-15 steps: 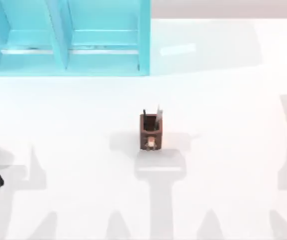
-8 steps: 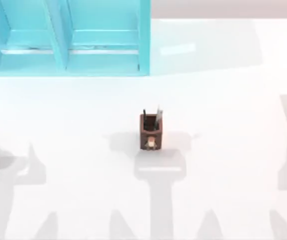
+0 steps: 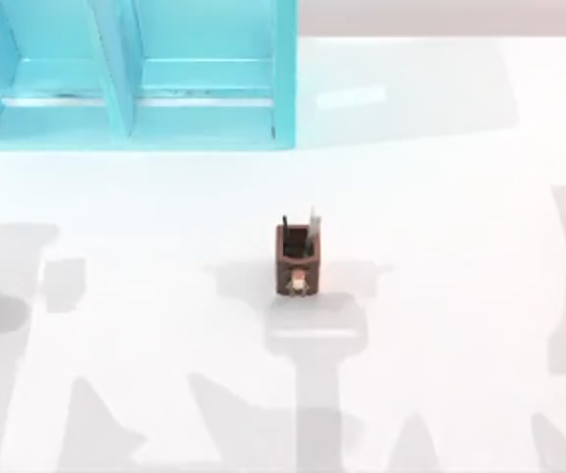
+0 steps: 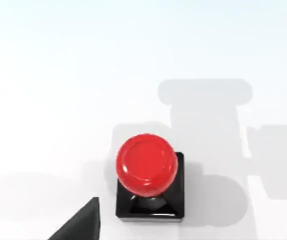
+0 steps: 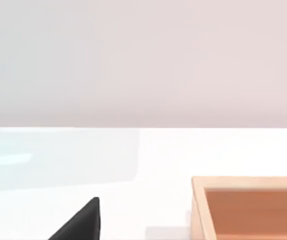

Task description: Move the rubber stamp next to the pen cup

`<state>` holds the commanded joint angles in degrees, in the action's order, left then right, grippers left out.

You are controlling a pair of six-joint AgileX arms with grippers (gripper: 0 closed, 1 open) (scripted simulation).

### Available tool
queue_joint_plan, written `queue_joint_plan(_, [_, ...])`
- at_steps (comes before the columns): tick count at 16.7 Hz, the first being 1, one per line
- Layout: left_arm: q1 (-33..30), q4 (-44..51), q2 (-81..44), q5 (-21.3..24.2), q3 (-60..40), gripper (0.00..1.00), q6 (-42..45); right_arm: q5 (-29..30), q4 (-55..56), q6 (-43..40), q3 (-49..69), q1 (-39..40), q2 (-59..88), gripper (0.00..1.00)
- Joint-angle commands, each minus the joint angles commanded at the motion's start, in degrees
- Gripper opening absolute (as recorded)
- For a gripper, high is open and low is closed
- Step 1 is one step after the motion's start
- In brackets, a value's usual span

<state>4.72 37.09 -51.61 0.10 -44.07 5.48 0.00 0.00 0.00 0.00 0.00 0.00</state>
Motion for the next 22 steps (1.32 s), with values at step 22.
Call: queue_joint_plan(22, [4.8, 35.1, -53.1, -0.1, -42.5, 1.0, 5.4, 0.0, 0.0, 0.0, 0.0, 0.0, 0.0, 1.0])
